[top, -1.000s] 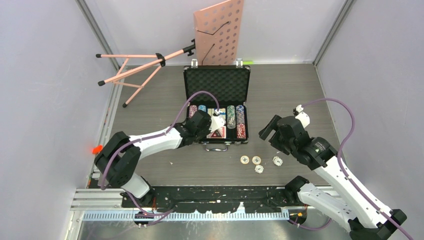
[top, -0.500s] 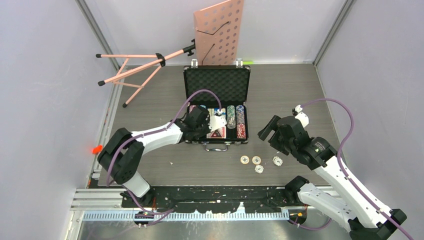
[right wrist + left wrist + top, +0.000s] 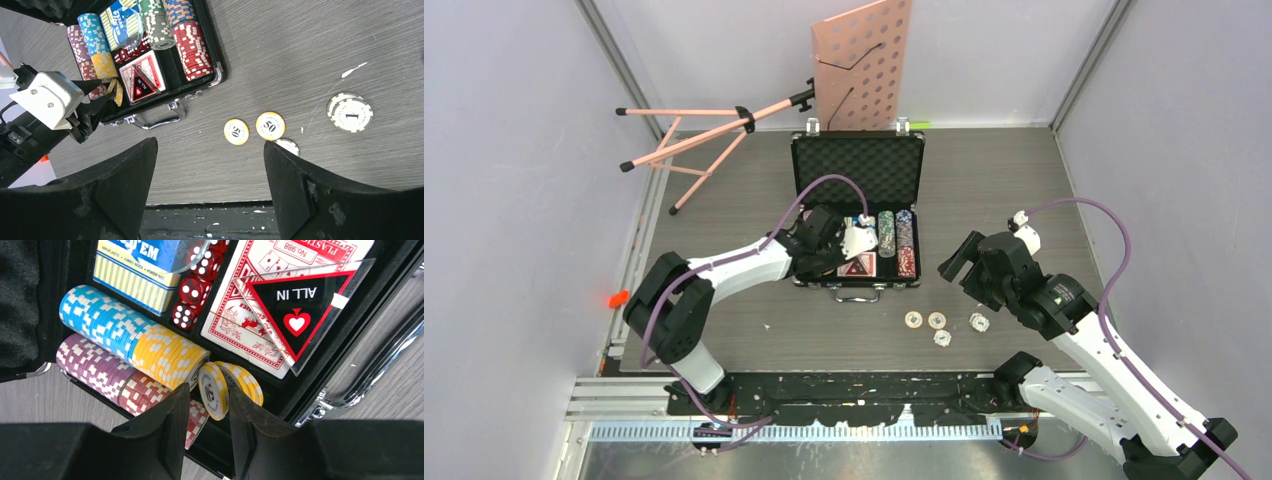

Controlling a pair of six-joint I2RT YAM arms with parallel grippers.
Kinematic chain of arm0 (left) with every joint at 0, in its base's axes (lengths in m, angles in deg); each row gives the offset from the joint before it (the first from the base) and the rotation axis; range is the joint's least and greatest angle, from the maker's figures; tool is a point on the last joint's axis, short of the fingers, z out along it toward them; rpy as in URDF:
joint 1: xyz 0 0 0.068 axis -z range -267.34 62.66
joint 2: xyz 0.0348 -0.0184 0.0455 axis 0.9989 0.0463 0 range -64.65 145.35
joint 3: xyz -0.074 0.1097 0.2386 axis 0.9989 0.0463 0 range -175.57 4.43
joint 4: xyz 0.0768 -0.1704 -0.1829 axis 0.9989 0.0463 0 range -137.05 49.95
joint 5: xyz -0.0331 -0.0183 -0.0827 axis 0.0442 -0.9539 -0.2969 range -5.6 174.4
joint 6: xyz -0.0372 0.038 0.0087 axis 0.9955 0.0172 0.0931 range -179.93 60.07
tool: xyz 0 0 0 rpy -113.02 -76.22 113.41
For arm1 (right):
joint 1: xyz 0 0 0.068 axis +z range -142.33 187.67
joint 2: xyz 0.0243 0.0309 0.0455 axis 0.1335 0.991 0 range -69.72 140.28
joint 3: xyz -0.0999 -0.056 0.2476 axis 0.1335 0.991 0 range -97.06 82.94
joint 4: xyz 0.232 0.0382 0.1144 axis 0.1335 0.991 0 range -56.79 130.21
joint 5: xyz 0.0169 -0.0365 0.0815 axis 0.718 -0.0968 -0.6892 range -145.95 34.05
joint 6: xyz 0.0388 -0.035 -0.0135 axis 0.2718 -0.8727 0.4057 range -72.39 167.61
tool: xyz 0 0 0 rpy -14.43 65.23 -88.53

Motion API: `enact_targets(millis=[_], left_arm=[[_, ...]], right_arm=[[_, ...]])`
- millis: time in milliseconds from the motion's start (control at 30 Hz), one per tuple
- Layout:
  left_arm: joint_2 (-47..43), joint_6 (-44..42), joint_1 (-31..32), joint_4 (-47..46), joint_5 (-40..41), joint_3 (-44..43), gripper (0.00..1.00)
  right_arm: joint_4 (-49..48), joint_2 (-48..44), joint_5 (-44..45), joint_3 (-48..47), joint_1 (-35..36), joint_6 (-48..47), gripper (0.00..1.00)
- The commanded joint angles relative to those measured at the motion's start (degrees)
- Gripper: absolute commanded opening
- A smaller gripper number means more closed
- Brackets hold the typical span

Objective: Pack up texas hold em set

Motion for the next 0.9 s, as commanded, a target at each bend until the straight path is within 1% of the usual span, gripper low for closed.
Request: enact_targets(millis=[0, 100, 133, 267, 400, 533, 567, 600, 633, 700, 733, 767, 867], left_arm=[[-3.5, 1.7, -0.1, -0.8, 3.7, -1.8, 0.35], [-5.8, 2.3, -0.1, -1.4, 5.0, -1.6, 0.31], [-6.7, 2.4, -0.1, -1.5, 4.6, -1.4, 0.31], [-8.3, 2.8, 0.0, -0.9, 1.6, -1.0, 0.4], [-8.1, 4.0, 0.7, 2.7, 2.1, -2.2, 0.41], [-10.4, 5.8, 2.0, 5.0, 1.4, -1.9, 0.43], [-10.9, 6.6, 2.2, 5.2, 1.9, -1.5, 0.46], [-11.3, 7.5, 2.3, 4.8, 3.2, -1.1, 0.61], [-11.6, 8.3, 2.4, 4.4, 4.2, -0.5, 0.72], [-12.3, 8.9, 2.4, 2.8, 5.3, 0.9, 0.78], [-12.6, 9.1, 2.4, 1.8, 5.7, 1.6, 0.86], [-12.8, 9.2, 2.4, 0.6, 5.9, 2.1, 0.98], [-12.4, 8.5, 2.4, -1.0, 7.0, 2.7, 1.0]], right_arm=[[-0.1, -0.7, -0.2, -1.0, -0.2, 1.0, 0.84], [-0.1, -0.6, -0.3, -0.9, -0.2, 1.0, 0.84], [-0.1, -0.5, -0.4, -0.8, -0.2, 1.0, 0.84], [-0.5, -0.2, -0.9, -0.4, -0.1, 1.3, 0.84], [-0.8, -0.2, -1.5, -0.1, -0.2, 1.5, 0.84], [-0.8, -0.2, -1.6, -0.1, -0.1, 1.3, 0.84], [-0.8, -0.2, -1.6, 0.0, -0.1, 1.3, 0.84], [-0.9, -0.1, -1.7, 0.0, -0.2, 1.3, 0.84], [-1.0, 0.0, -2.0, 0.1, -0.2, 1.3, 0.84], [-1.5, 0.2, -2.7, 0.4, -0.2, 1.3, 0.84], [-1.8, 0.3, -3.3, 0.7, -0.2, 1.4, 0.84], [-2.0, 0.3, -3.5, 0.9, -0.2, 1.6, 0.84], [-2.4, 0.3, -4.2, 1.6, -0.2, 1.9, 0.84]])
